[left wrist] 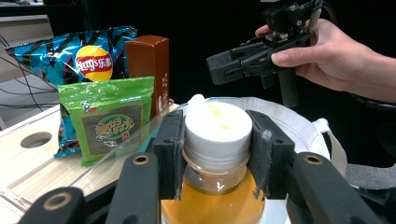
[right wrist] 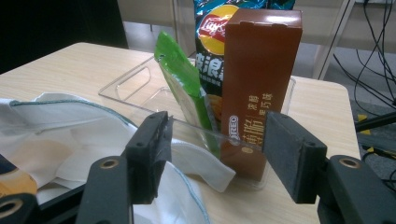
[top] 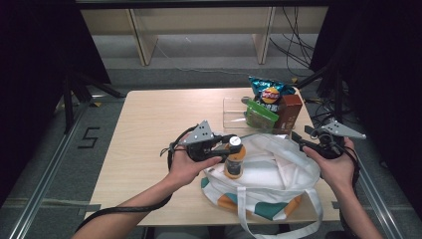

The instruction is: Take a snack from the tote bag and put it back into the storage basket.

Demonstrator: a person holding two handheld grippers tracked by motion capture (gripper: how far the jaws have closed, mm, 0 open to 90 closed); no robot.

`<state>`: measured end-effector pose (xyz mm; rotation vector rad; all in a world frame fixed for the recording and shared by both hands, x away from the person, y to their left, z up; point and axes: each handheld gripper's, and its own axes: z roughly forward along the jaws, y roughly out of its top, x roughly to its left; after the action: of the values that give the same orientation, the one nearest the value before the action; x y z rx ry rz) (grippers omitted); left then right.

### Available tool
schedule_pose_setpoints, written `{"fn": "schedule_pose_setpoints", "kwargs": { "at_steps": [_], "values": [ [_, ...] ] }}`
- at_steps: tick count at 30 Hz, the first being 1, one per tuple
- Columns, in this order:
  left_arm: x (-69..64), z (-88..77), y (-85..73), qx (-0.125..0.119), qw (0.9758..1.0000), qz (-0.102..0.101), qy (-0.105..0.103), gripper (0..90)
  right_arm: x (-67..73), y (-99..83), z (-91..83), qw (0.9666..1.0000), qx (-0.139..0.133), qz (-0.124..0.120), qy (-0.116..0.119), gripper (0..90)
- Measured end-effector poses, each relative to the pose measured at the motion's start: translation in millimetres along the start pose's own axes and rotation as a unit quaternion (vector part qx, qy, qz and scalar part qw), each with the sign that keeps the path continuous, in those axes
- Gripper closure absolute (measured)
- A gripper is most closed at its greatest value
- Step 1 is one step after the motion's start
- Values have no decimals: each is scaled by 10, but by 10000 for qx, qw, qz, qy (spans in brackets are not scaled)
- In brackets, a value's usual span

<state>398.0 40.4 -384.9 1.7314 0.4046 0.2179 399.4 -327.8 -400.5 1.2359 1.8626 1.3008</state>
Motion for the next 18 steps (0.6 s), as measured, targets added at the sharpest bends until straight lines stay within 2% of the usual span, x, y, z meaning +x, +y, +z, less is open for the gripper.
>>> {"fn": "schedule_pose_setpoints", "kwargs": {
  "at_steps": [18],
  "values": [
    [51,5,106,-64,9999,-91,-22,589,1,2,5,10000,-45,-45,-17,419]
  ]
}}
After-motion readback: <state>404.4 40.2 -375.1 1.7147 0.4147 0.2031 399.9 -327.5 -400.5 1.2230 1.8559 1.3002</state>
